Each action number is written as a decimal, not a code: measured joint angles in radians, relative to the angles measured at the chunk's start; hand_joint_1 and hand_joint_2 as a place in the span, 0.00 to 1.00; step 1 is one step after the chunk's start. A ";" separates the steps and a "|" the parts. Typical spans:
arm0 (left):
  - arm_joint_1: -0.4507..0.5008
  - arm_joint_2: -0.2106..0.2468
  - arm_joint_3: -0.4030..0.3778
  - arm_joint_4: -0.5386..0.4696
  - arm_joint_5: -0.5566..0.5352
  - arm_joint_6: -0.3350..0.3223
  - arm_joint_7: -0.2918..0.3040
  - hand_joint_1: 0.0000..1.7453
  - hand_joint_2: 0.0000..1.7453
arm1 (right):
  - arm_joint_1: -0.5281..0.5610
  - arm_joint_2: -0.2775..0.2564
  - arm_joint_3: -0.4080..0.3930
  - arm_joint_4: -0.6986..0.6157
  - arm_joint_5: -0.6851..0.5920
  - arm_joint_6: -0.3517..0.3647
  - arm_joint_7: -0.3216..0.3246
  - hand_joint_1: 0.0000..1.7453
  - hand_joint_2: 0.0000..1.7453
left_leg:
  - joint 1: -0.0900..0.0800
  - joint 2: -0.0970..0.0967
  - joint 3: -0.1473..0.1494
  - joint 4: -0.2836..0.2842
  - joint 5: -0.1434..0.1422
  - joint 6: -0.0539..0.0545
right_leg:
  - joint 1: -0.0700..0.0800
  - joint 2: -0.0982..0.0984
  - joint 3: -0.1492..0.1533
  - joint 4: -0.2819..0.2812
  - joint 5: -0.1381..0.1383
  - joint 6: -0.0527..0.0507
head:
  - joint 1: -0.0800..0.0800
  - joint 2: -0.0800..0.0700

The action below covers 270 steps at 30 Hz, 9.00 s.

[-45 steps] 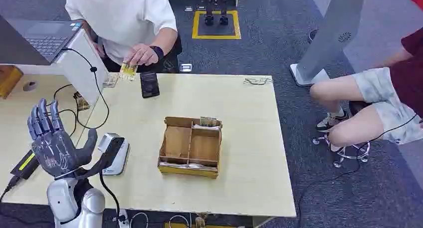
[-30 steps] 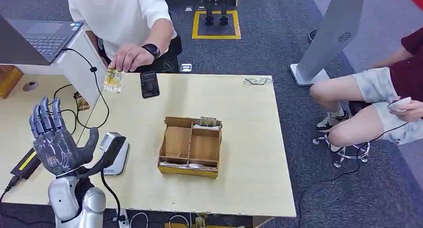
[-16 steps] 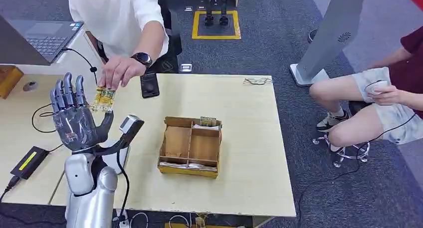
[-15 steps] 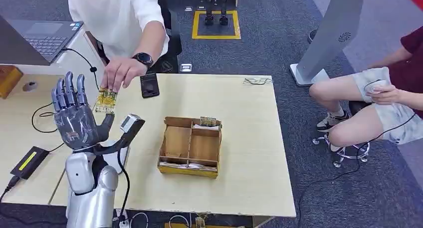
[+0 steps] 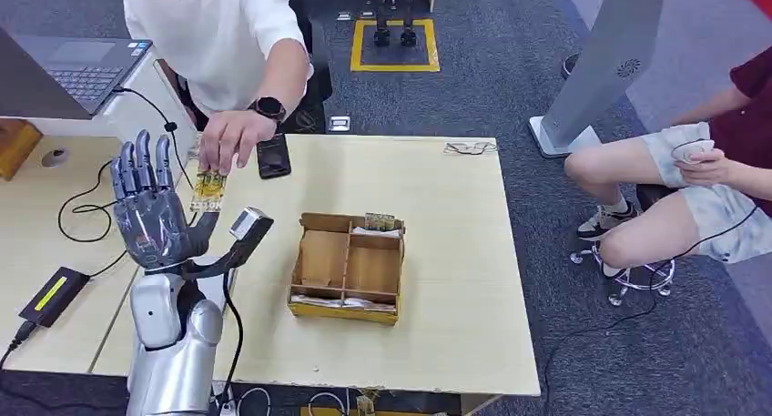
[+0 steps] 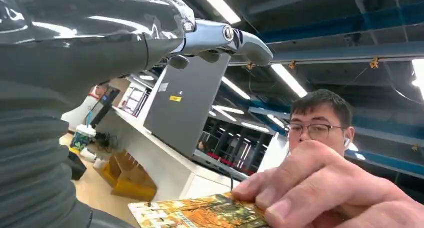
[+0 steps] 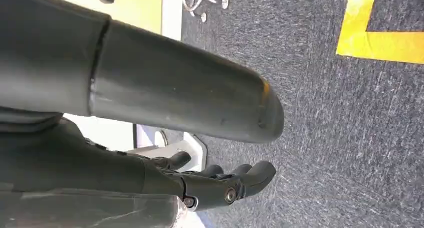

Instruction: Pass the card to the sensor for recognition and then transmit it.

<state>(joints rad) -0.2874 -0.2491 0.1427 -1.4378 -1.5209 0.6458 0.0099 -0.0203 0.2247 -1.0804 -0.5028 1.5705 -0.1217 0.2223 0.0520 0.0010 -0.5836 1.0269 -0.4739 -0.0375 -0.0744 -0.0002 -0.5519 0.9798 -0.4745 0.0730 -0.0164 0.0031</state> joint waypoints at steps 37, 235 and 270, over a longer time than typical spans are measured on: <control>-0.012 -0.035 -0.039 -0.010 0.176 0.045 -0.245 1.00 1.00 | 0.018 0.000 0.027 -0.026 0.000 0.002 0.008 0.00 0.00 | 0.000 0.000 -0.001 0.000 0.000 0.000 | 0.000 0.000 0.001 0.000 0.000 0.000 | 0.000 0.000; -0.190 -0.023 -0.232 0.182 0.069 -0.259 0.013 0.00 1.00 | 0.015 -0.046 0.114 0.031 0.000 -0.045 0.022 0.00 0.00 | 0.000 -0.001 -0.002 0.000 0.004 0.000 | 0.000 0.000 0.000 0.000 0.004 0.000 | 0.000 0.000; 0.113 0.080 -0.354 -0.069 0.253 -0.169 -0.271 0.00 1.00 | 0.027 -0.038 0.046 -0.024 0.000 -0.043 0.008 0.00 0.00 | 0.000 -0.001 -0.002 0.000 0.004 0.000 | 0.000 -0.001 -0.001 0.000 0.004 0.001 | 0.000 0.000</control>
<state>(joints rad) -0.1743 -0.1694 -0.2109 -1.5068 -1.2680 0.4772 -0.2613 0.0068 0.1869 -1.0342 -0.5272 1.5705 -0.1648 0.2308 0.0519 -0.0001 -0.5856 1.0268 -0.4698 -0.0371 -0.0745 -0.0010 -0.5525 0.9798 -0.4709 0.0736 -0.0160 0.0031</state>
